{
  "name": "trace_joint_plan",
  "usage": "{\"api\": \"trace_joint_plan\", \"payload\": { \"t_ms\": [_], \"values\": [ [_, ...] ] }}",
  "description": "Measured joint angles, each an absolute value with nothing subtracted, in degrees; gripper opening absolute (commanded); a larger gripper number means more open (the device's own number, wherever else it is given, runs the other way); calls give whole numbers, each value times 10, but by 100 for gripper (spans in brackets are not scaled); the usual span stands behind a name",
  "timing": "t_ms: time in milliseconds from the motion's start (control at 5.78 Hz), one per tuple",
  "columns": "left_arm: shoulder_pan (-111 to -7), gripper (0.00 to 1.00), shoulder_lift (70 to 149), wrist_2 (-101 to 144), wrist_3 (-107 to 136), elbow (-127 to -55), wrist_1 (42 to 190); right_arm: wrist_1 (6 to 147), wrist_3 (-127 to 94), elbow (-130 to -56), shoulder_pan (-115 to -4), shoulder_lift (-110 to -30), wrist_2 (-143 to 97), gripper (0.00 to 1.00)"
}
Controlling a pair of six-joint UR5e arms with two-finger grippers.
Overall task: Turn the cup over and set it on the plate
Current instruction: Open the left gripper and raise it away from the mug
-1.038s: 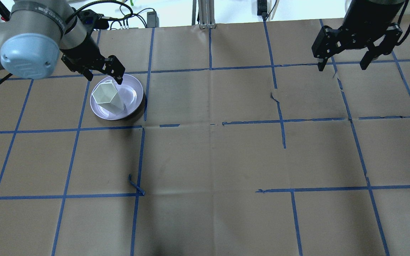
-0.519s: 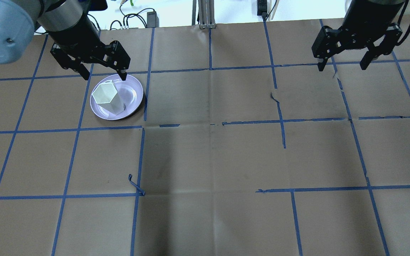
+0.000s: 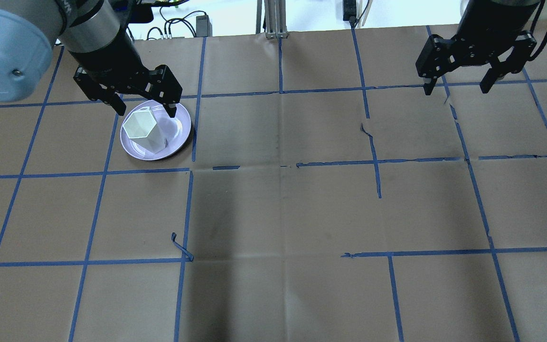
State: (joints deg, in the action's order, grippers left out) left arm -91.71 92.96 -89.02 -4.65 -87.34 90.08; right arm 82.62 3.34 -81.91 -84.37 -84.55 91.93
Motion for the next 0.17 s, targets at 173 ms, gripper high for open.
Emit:
{"api": "trace_joint_plan", "payload": {
  "t_ms": [173],
  "values": [
    [-915,99,927,-890,-47,-874,901,826,33,-819,-844,-845,919,100]
  ]
}}
